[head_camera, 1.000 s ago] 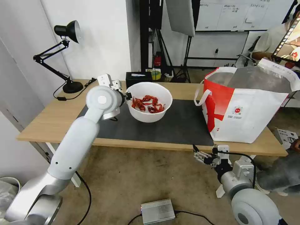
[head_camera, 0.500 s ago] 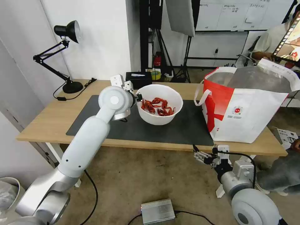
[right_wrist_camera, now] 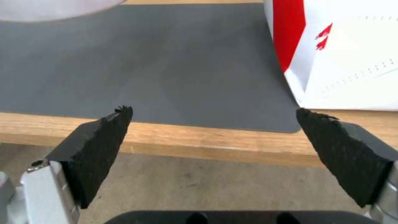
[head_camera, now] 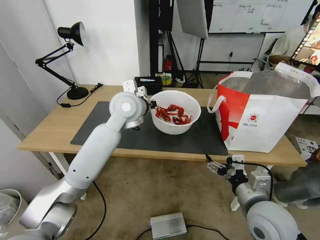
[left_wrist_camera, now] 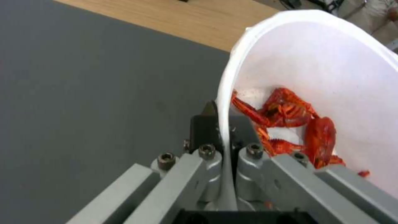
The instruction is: Pick up the trash from the table and place it into the takeout bag.
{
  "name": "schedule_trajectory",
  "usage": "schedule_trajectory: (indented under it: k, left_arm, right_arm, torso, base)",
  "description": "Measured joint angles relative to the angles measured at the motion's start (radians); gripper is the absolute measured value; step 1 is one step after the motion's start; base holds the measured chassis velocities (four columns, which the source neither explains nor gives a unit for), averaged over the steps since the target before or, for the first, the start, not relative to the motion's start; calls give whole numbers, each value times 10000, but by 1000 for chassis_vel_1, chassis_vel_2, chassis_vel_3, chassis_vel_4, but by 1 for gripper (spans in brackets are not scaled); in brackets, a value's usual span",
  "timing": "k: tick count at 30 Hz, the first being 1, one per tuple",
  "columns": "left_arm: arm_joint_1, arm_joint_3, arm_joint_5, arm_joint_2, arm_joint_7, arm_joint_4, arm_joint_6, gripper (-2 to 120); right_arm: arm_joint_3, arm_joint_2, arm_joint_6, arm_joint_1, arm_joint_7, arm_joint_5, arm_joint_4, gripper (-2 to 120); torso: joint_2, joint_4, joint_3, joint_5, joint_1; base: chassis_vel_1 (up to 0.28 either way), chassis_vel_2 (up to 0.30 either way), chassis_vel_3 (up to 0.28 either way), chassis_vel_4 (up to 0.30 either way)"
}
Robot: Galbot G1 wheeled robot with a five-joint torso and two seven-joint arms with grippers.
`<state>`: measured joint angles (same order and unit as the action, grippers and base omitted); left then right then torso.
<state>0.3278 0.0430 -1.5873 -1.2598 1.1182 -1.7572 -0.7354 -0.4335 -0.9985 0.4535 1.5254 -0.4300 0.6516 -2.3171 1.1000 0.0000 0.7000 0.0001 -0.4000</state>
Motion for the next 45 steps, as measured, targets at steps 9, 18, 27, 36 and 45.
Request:
schedule_trajectory:
  k: [9, 18, 27, 36, 45]
  left_arm:
    - [-219, 156, -407, -94, 11, -77, 0, 0]
    - [-916, 349, -970, -208, 188, 228, 0, 0]
    - [-1840, 605, -1232, -312, 210, 736, 0, 0]
    - [-3005, 812, -1617, -494, 275, 1285, 0, 0]
    - [-4074, 1074, -1848, -819, 270, 1996, 0, 0]
  right_arm:
    - [0, 0, 0, 0, 0, 0, 0, 100]
    - [0, 0, 0, 0, 0, 0, 0, 100]
    - [0, 0, 0, 0, 0, 0, 0, 100]
    - [0, 0, 0, 0, 0, 0, 0, 100]
    - [0, 0, 0, 0, 0, 0, 0, 100]
  torso:
    - [0, 0, 1, 0, -1]
    - [0, 0, 1, -1, -1]
    - [0, 0, 1, -1, -1]
    - [0, 0, 0, -1, 0]
    - [0, 1, 0, 0, -1]
  base:
    - [0, 0, 0, 0]
    - [0, 0, 0, 0]
    - [0, 0, 0, 0]
    - [0, 0, 0, 0]
    - [0, 0, 0, 0]
